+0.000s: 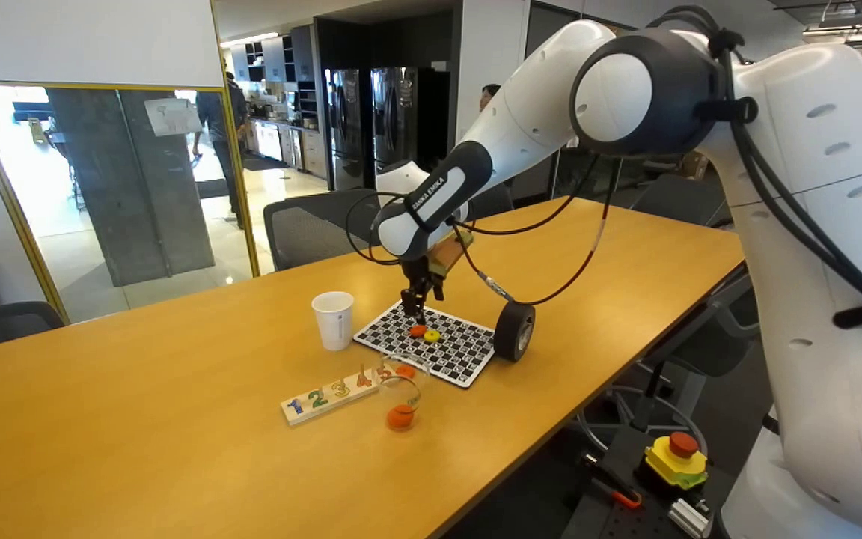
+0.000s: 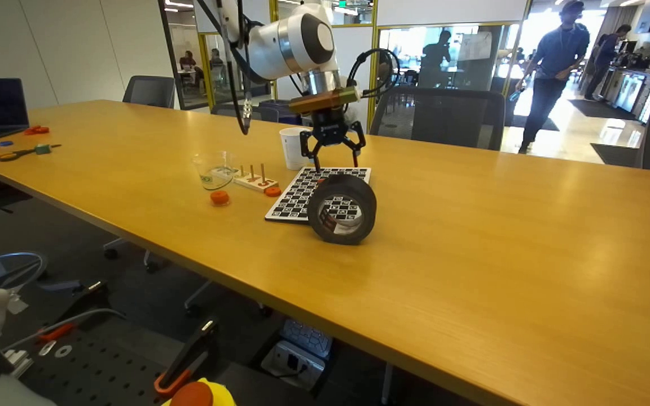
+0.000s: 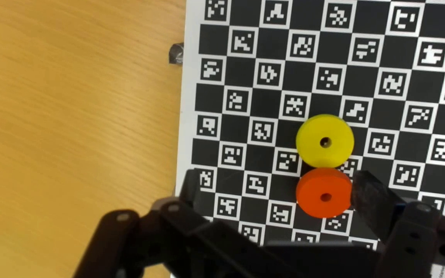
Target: Pick up the orange objects from the table and put them in the colorless cup, then pick up the yellow objects and put them in the white cup
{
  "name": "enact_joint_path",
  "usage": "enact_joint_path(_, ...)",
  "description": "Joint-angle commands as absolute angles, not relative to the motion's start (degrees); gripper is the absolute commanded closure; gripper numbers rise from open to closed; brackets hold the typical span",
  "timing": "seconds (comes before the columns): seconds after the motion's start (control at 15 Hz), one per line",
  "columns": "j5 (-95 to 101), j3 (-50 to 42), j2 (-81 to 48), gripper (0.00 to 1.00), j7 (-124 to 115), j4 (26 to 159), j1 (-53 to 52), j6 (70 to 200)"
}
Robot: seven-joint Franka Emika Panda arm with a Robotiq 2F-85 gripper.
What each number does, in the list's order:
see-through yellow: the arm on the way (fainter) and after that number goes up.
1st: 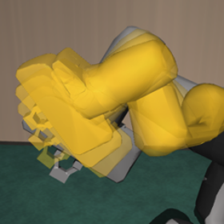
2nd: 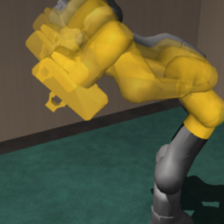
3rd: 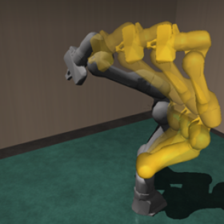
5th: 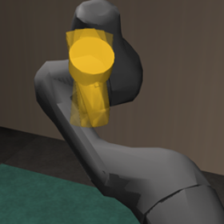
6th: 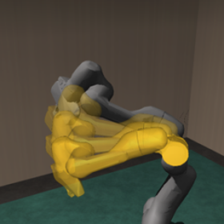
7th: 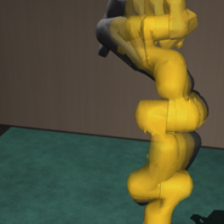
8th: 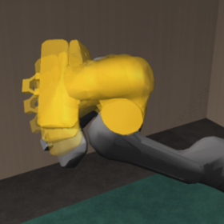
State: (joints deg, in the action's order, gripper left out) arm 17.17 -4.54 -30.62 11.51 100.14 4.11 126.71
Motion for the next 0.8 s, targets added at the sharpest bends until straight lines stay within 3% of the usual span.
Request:
enact_joint_path(0.0,15.8,-3.9,-34.1,0.0,13.1,93.9,4.5,123.5)
enact_joint_path(0.73,12.4,-2.3,-35.6,0.0,15.0,92.1,5.1,121.1)
